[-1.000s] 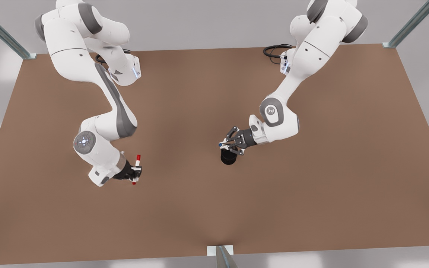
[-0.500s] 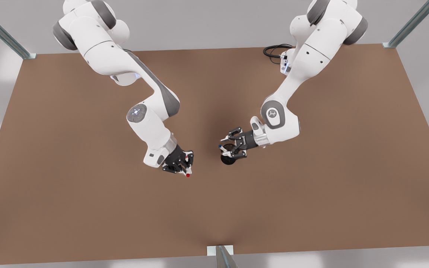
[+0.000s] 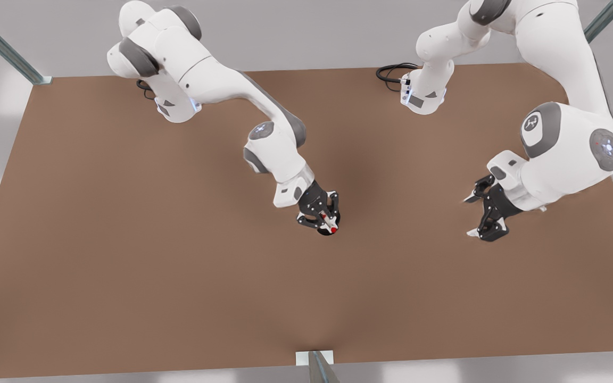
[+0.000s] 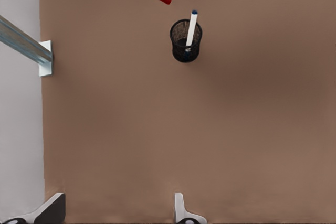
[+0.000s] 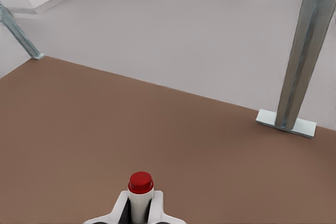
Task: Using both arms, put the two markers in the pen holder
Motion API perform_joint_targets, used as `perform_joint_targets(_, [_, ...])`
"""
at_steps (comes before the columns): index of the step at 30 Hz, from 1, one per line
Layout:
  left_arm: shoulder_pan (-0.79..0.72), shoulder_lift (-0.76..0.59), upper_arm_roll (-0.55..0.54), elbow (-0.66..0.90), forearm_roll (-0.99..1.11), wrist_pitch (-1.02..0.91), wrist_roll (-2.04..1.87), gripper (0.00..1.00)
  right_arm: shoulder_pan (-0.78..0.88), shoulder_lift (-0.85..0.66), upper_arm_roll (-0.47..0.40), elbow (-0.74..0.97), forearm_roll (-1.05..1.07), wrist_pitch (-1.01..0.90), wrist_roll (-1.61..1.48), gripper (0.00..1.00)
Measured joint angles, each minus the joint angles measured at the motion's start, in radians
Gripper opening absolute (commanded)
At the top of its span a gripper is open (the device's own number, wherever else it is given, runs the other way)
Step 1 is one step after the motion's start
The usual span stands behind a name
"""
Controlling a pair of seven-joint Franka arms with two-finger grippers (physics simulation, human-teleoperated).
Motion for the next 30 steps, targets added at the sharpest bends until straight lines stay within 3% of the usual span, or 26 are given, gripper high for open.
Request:
perform_joint_targets(3, [-0.239, -0.126, 0.32, -0.023, 0.054, -0.073, -0.234, 1.0, 0.05, 0.008, -0.04, 0.001, -0.027, 0.046, 0.021, 0.21])
perform_joint_targets(5, [-0.291, -0.17, 0.389, -0.105, 0.061, -0.081, -0.369, 1.0, 0.097, 0.01, -0.081, -0.021, -0.042, 0.072, 0.033, 0.21])
perform_joint_targets(11, [-0.307, -0.155, 0.414, -0.131, 0.07, -0.094, -0.697, 1.0, 0.127, 0.006, -0.115, -0.136, -0.071, 0.185, 0.065, 0.21])
perform_joint_targets(14, [-0.306, -0.147, 0.415, -0.131, 0.072, -0.096, -0.825, 1.0, 0.252, 0.017, -0.252, -0.185, -0.077, 0.247, 0.078, 0.21])
perform_joint_targets(16, [-0.305, -0.144, 0.415, -0.131, 0.072, -0.096, -0.898, 1.0, 0.29, 0.035, -0.293, -0.196, -0.078, 0.284, 0.085, 0.21])
perform_joint_targets(28, [-0.307, -0.133, 0.416, -0.131, 0.074, -0.094, -1.205, 1.0, 0.379, 0.079, -0.355, -0.263, -0.053, 0.41, 0.118, 0.21])
perform_joint_targets(30, [-0.307, -0.132, 0.416, -0.131, 0.074, -0.094, -1.239, 1.0, 0.475, 0.135, -0.432, -0.268, 0.008, 0.445, 0.122, 0.21])
